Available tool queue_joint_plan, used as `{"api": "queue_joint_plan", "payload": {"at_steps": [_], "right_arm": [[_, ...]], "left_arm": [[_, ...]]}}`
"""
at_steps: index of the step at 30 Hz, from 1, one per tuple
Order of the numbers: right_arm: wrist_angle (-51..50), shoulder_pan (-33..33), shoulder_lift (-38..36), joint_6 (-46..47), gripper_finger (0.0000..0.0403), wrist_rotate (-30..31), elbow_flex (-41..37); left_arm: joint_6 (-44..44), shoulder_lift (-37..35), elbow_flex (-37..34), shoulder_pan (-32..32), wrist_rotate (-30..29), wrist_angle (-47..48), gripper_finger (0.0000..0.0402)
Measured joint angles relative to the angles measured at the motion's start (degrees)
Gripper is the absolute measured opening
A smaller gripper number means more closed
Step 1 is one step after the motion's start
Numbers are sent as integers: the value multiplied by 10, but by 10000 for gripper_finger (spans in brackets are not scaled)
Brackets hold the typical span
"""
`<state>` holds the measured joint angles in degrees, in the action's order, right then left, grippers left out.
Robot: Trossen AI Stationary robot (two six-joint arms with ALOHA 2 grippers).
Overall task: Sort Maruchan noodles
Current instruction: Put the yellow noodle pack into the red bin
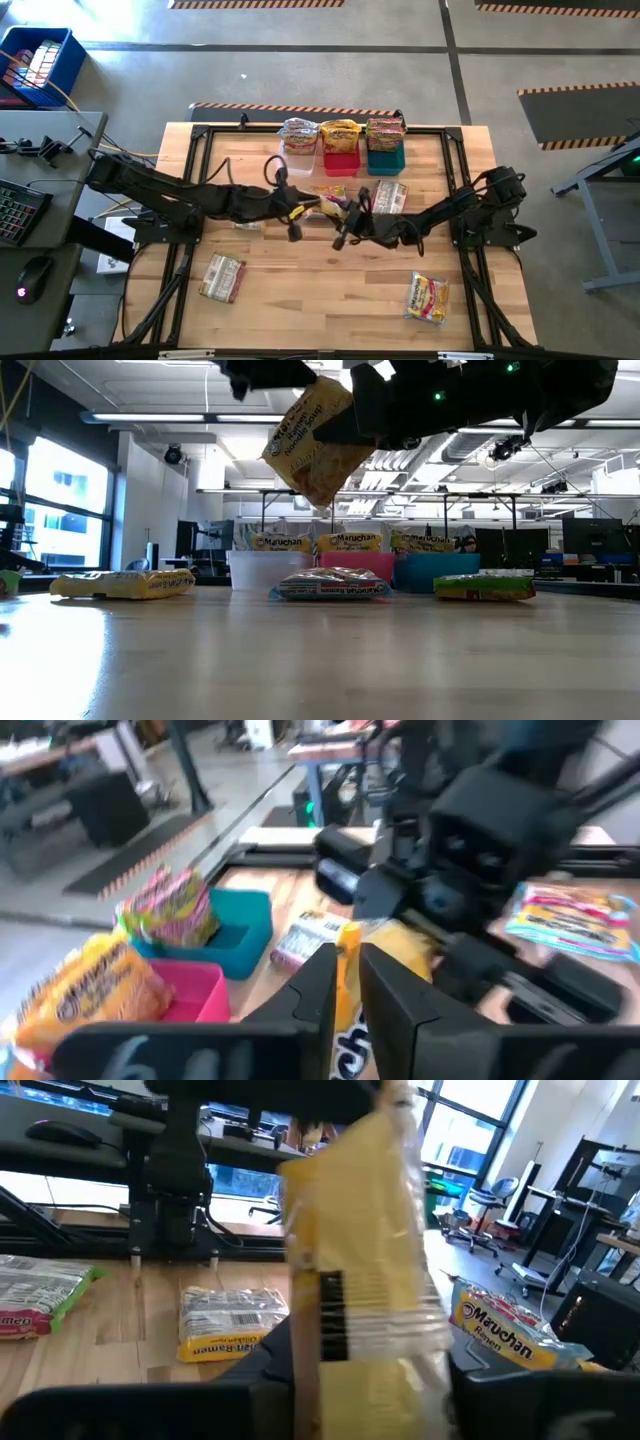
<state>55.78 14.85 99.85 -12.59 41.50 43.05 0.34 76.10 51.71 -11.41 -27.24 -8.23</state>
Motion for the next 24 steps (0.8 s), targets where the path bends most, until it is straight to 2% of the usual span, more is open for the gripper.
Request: {"api": "queue_joint_plan", "payload": {"at_steps": [2, 5, 8, 12, 15, 18, 21, 24], "right_arm": [[11, 0, 0, -7, 90, 0, 0], [28, 0, 0, -27, 100, 0, 0], [45, 0, -2, -43, 114, 0, 0], [121, -7, -5, -68, 103, -25, -23], [198, -26, -18, -55, 91, -88, -70], [286, -57, -28, -8, 91, -208, -122], [344, -91, -29, 50, 104, -320, -152], [341, -111, -28, 79, 108, -375, -153]], "left_arm": [[24, -25, -10, -17, -2, -2, 51], [55, -64, -58, -41, -2, -56, 64], [81, -95, -139, -61, -2, -175, 70], [113, -114, -272, -66, 19, -394, 71], [123, -116, -347, -52, 51, -541, 72], [124, -127, -395, -31, 60, -632, 72], [122, -127, -408, -8, 100, -650, 72], [117, -119, -395, 8, 191, -624, 72]]}}
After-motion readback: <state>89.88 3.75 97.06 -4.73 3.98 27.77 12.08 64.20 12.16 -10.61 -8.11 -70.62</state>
